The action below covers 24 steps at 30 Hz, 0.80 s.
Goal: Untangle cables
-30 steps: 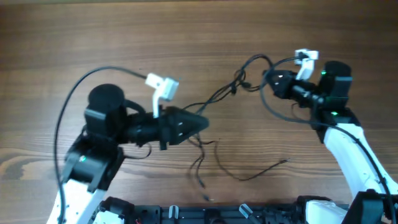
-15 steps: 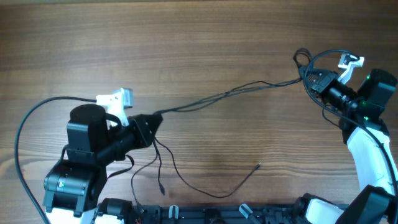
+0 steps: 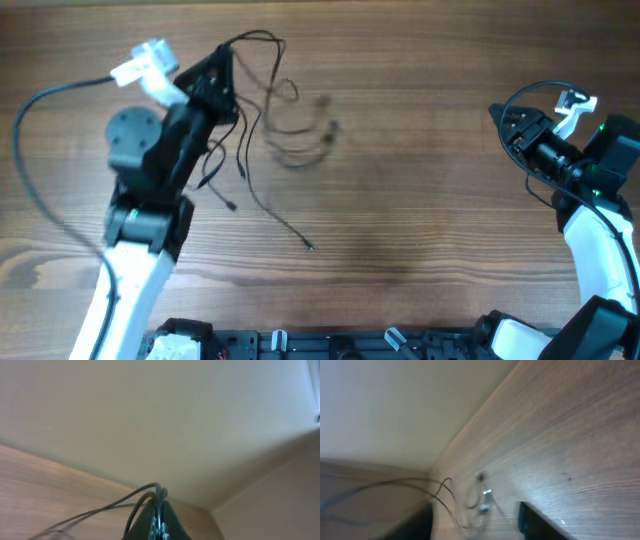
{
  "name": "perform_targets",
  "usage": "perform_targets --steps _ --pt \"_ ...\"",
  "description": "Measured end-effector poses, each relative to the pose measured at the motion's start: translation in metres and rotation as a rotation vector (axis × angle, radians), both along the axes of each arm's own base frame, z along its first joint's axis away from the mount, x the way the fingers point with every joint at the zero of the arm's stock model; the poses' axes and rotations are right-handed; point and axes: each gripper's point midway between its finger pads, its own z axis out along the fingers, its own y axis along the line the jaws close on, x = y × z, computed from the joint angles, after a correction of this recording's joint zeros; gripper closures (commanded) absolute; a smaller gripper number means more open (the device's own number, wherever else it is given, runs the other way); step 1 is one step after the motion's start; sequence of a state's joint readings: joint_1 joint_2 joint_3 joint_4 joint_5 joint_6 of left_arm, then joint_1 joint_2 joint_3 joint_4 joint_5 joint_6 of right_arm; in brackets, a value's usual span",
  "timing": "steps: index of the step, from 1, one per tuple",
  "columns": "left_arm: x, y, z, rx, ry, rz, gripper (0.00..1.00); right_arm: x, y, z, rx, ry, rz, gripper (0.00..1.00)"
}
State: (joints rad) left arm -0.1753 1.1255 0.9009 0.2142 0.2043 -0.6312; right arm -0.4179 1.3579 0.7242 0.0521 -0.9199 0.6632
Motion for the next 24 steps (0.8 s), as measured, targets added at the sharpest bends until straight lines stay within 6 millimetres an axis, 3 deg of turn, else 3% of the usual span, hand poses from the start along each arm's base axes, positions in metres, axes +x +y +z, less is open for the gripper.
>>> perform_targets --steps 3,5,9,10,11,12,13,15,17,19,21,23,24 --pt "0.023 -0.044 -0.009 -0.016 -0.063 -0.113 0.96 -0.002 0.000 -0.003 -0.020 0.003 0.008 0.22" --pt "0.027 -0.077 -0.010 -0.033 -0.131 -0.194 0.96 -0.002 0.000 -0.005 -0.029 0.002 0.013 0.20" --pt "0.009 -0.131 0.014 -0.094 -0.318 -0.320 0.96 -0.004 0.001 -0.009 -0.035 0.016 0.015 0.19" --pt "0.007 -0.137 0.013 -0.097 -0.319 -0.331 0.92 -0.004 0.000 -0.009 -0.036 0.019 0.013 0.19" --pt "0.008 -0.142 0.007 -0.096 -0.298 -0.329 0.81 -0.005 0.000 -0.010 -0.036 0.024 0.011 0.18" --pt "0.013 -0.147 -0.008 -0.085 -0.233 -0.320 0.25 -0.005 0.000 -0.011 -0.034 0.030 0.010 0.17" --pt "0.018 -0.151 -0.027 -0.064 -0.164 -0.309 0.00 -0.006 0.000 -0.012 -0.032 0.035 0.009 0.15" --pt "0.026 -0.156 -0.077 -0.004 0.008 -0.288 0.00 -0.006 0.000 -0.014 -0.034 0.043 0.007 0.12" --pt "0.023 -0.155 -0.139 0.083 0.229 -0.274 0.00 -0.007 0.000 -0.015 -0.044 0.041 0.011 0.11" --pt "0.008 -0.147 -0.193 0.163 0.432 -0.263 0.00 -0.008 0.001 -0.016 -0.048 0.045 0.015 0.11" --pt "-0.019 -0.131 -0.244 0.254 0.652 -0.250 0.00 -0.008 0.001 -0.017 -0.060 0.042 0.020 0.11" --pt "-0.030 -0.124 -0.258 0.285 0.724 -0.245 0.00 -0.008 0.004 -0.017 -0.065 0.040 0.030 0.11" --pt "-0.037 -0.120 -0.266 0.303 0.767 -0.242 0.00 -0.008 0.009 -0.018 -0.066 0.041 0.044 0.06"
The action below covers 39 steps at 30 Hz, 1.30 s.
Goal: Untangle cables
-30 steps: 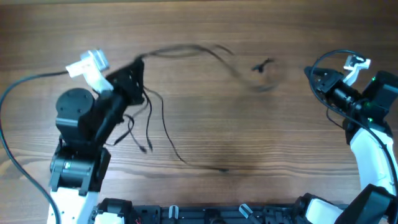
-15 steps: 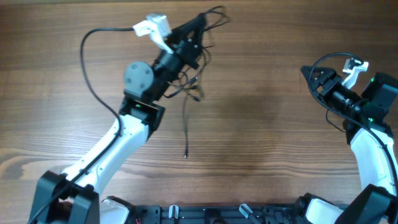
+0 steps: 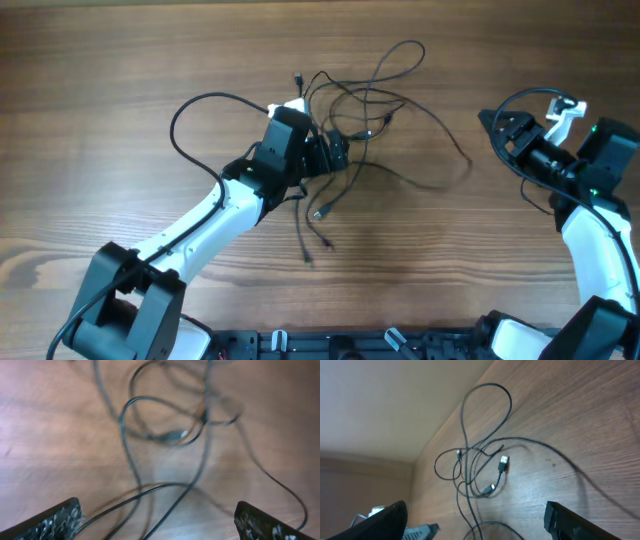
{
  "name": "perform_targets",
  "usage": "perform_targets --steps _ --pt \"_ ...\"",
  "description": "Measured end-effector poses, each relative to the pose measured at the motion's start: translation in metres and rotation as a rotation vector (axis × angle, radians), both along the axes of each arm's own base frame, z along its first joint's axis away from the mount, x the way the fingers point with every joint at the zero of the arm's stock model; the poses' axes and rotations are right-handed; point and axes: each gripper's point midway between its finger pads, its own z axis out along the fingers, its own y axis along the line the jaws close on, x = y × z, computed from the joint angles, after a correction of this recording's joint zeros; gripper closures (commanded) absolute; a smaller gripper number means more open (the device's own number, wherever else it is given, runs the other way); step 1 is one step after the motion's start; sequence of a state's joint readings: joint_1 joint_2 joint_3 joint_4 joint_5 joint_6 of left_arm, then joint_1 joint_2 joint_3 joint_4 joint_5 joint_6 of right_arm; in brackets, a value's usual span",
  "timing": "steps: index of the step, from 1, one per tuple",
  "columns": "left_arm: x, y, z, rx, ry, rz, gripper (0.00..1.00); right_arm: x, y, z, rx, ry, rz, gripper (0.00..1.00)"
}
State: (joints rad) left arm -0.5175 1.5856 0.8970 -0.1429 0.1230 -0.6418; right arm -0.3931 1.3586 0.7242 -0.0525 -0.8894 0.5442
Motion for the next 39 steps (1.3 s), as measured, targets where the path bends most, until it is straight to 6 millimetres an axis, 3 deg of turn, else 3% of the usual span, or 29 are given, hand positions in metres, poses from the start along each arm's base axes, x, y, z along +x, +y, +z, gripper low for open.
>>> perform_targets --steps 2,4,6,10,14,17,23,27,33,35,39 --pt "-0.006 0.004 -0.005 0.018 0.030 0.001 0.00 0.000 0.012 -0.001 -0.023 -0.014 0.045 0.00" --pt "-0.003 0.006 0.006 0.005 0.003 0.010 0.00 -0.001 0.030 -0.002 -0.060 -0.031 0.107 0.00" --pt "0.000 0.011 0.030 -0.025 -0.050 0.024 0.00 -0.001 0.043 -0.004 -0.093 -0.043 0.145 0.00" --pt "-0.006 0.037 0.109 -0.091 -0.217 0.083 0.00 -0.001 0.069 -0.011 -0.169 -0.053 0.208 0.00" --pt "-0.032 0.086 0.141 -0.017 -0.266 0.213 0.00 -0.004 0.092 -0.016 -0.237 -0.021 0.246 0.00" --pt "-0.059 0.126 0.137 0.098 -0.226 0.309 0.00 0.002 0.107 -0.008 -0.348 -0.008 0.251 0.00" --pt "-0.084 0.149 0.122 0.201 -0.153 0.346 0.00 0.022 0.126 0.023 -0.521 -0.086 0.205 0.00" --pt "-0.083 0.151 0.116 0.223 -0.132 0.349 0.00 0.038 0.139 0.007 -0.597 -0.010 0.250 0.00" --pt "-0.079 0.151 0.105 0.251 -0.099 0.349 0.00 0.087 0.157 -0.006 -0.640 0.050 0.285 0.02" --pt "-0.077 0.150 0.100 0.261 -0.085 0.347 0.00 0.104 0.167 -0.023 -0.645 0.050 0.309 0.15" --pt "-0.076 0.150 0.094 0.276 -0.065 0.345 0.00 0.118 0.189 -0.056 -0.656 0.030 0.341 0.28"
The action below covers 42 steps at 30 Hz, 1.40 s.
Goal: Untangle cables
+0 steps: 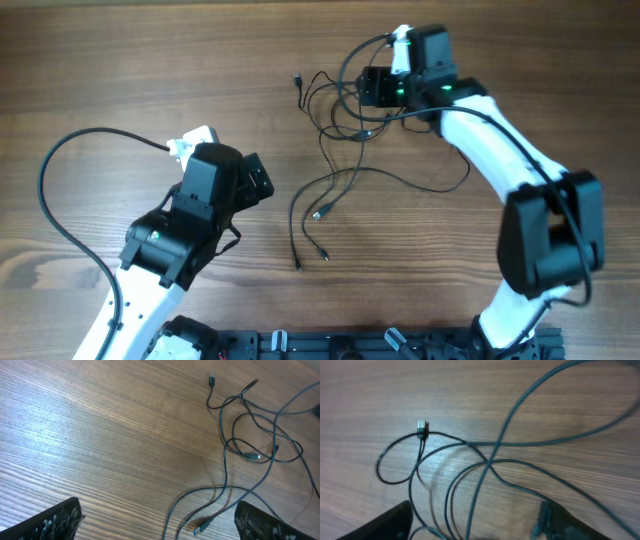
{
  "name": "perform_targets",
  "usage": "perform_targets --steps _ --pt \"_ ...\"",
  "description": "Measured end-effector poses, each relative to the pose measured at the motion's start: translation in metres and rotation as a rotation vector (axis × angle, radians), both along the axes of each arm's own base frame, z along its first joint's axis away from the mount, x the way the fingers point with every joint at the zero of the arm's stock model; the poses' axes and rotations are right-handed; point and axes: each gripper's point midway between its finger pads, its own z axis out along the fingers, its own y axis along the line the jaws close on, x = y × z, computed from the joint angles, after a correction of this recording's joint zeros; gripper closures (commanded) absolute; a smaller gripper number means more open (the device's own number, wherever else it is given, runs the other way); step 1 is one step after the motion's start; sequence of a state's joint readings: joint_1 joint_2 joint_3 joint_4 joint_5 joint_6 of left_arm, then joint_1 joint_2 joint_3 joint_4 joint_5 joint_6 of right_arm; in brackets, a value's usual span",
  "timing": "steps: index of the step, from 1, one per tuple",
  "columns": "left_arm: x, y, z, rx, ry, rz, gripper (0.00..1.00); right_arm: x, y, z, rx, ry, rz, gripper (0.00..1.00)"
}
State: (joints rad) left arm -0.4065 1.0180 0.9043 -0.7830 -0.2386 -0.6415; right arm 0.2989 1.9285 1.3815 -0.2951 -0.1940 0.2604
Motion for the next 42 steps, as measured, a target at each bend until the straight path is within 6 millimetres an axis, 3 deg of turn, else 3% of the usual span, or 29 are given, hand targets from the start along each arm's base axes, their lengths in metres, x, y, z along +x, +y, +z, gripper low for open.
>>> perform_targets --steps 4,5,7,9,14,17,19,23,24,26,28,30,34,36,39,42 --pt "0.002 -0.001 -0.006 0.009 0.022 0.000 0.00 0.003 0.021 -0.041 -0.020 0.027 0.029 0.39" --pt "0.002 -0.001 -0.008 0.011 0.027 0.000 0.00 0.003 0.023 -0.049 -0.024 0.036 0.030 0.45" --pt "0.002 -0.001 -0.009 0.013 0.031 0.000 0.00 0.003 0.027 -0.064 -0.028 0.052 0.030 0.68" --pt "0.002 -0.001 -0.010 0.015 0.034 0.000 0.00 0.005 0.029 -0.066 -0.019 0.050 0.023 0.89" --pt "0.003 -0.001 -0.010 0.015 0.035 0.000 0.00 0.009 0.032 -0.050 -0.016 0.062 0.024 0.96" --pt "0.003 -0.001 -0.010 0.015 0.035 0.000 0.00 0.006 0.033 -0.013 -0.020 0.028 0.060 0.96" --pt "0.003 -0.001 -0.010 0.015 0.035 0.000 0.00 0.003 0.032 0.044 -0.006 -0.077 0.089 0.96" --pt "0.003 -0.001 -0.010 0.015 0.035 0.000 0.00 -0.015 0.023 0.177 0.064 -0.347 0.106 0.95" --pt "0.003 -0.001 -0.010 0.015 0.035 0.000 0.00 -0.025 0.015 0.220 0.089 -0.437 0.104 0.95" --pt "0.003 -0.001 -0.010 0.015 0.035 0.000 0.00 -0.039 -0.002 0.267 0.104 -0.546 0.089 0.96" --pt "0.003 -0.001 -0.010 0.015 0.035 0.000 0.00 -0.051 -0.028 0.301 0.094 -0.631 0.049 0.96" --pt "0.002 -0.001 -0.010 0.016 0.036 0.000 0.00 -0.055 -0.058 0.321 0.064 -0.687 -0.021 0.96" --pt "-0.004 0.002 -0.016 0.031 0.071 0.001 0.00 -0.052 -0.126 0.341 -0.026 -0.750 -0.226 0.96" --pt "-0.007 0.003 -0.018 0.037 0.085 0.000 0.00 -0.053 -0.189 0.353 -0.115 -0.785 -0.432 0.96" --pt "-0.008 0.004 -0.019 0.039 0.091 0.000 0.00 -0.069 -0.257 0.378 -0.191 -0.862 -0.645 0.96" --pt "-0.009 0.004 -0.019 0.039 0.091 0.000 0.00 -0.093 -0.307 0.400 -0.249 -0.928 -0.811 0.96"
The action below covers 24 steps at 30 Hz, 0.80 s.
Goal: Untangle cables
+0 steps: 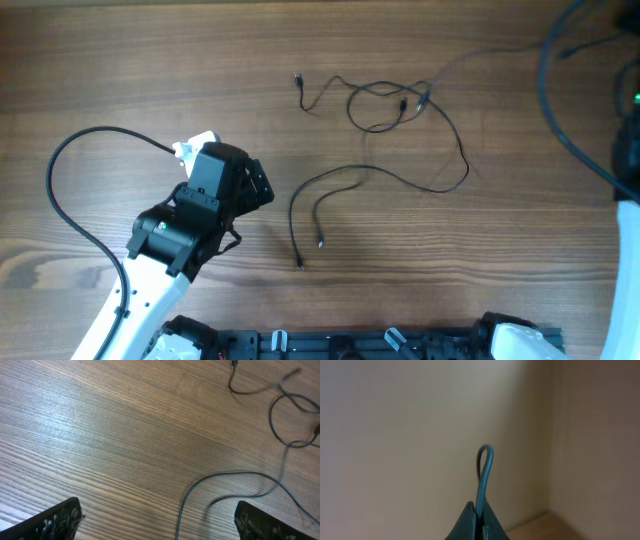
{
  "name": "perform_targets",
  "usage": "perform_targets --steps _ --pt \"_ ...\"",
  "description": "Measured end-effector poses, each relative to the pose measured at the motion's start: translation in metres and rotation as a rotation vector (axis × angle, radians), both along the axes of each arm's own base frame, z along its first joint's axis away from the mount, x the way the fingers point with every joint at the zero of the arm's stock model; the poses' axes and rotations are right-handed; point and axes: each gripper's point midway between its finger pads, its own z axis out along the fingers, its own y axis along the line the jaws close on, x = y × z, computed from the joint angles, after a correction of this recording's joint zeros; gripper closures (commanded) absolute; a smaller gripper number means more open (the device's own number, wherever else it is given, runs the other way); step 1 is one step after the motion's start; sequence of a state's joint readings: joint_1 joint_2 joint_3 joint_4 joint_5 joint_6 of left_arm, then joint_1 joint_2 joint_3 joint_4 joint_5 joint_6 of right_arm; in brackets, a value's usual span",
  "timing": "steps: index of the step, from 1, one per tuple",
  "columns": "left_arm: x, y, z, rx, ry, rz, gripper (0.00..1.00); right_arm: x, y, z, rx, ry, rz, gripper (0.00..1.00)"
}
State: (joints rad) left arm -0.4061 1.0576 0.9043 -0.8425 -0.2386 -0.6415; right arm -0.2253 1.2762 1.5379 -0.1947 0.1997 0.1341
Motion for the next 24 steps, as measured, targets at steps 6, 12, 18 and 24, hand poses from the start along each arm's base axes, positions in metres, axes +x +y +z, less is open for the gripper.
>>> perform_targets --steps 6,12,18,24 --pt "0.000 0.000 0.000 0.000 0.000 0.000 0.00 -0.067 -0.103 -0.022 0.112 0.042 -0.452 0.95" --pt "-0.001 0.000 -0.001 0.002 0.005 0.000 0.00 -0.067 -0.147 -0.083 0.193 0.199 -0.620 0.95" --pt "-0.002 0.001 -0.002 0.005 0.011 0.000 0.00 -0.023 -0.182 -0.179 0.122 0.536 -0.627 0.96" --pt "-0.002 0.001 -0.002 0.005 0.011 0.000 0.00 -0.065 -0.240 -0.238 0.206 0.692 -0.787 0.95"
